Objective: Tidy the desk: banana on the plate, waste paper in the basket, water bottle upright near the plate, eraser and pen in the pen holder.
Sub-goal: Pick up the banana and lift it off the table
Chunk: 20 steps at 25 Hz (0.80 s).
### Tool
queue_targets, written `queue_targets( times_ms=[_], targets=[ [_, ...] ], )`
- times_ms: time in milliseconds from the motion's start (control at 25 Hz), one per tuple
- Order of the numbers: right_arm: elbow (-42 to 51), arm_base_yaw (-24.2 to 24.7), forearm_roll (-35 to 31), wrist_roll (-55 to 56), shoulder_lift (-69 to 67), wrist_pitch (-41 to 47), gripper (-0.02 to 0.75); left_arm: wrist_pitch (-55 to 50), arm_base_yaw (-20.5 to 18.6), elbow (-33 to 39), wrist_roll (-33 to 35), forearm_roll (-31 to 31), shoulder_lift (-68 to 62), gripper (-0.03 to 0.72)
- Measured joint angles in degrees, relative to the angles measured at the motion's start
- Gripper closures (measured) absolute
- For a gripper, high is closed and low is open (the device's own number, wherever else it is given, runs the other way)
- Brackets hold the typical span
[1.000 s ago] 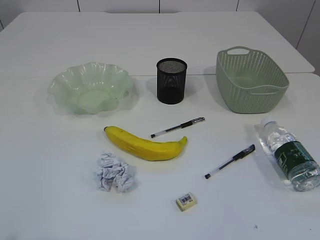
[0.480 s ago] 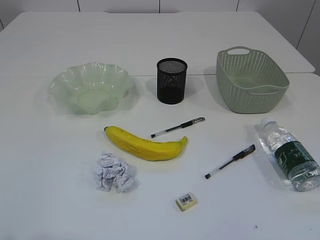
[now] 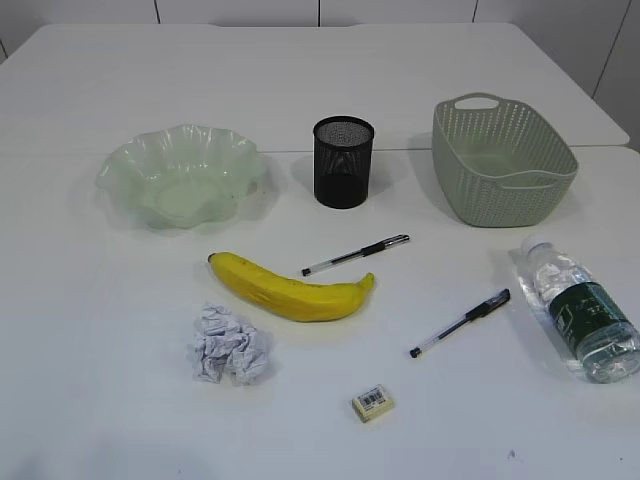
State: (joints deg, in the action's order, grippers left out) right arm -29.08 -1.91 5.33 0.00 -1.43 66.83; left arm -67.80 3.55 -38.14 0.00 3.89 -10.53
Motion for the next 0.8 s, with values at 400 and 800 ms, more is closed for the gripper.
queue_targets(
  times_ms=[400, 800],
  targets=[
    [-3.21, 0.00, 0.13, 0.00, -7.10, 0.09, 0.149, -3.82, 0.00, -4.71, 0.00, 0.13, -5.88, 0.223],
    [-8.85, 0.00, 0.84, 0.00, -15.87, -0.17, 0.150, -4.75, 0.00, -4.83, 0.00, 0.13, -6.24, 0.223]
  ],
)
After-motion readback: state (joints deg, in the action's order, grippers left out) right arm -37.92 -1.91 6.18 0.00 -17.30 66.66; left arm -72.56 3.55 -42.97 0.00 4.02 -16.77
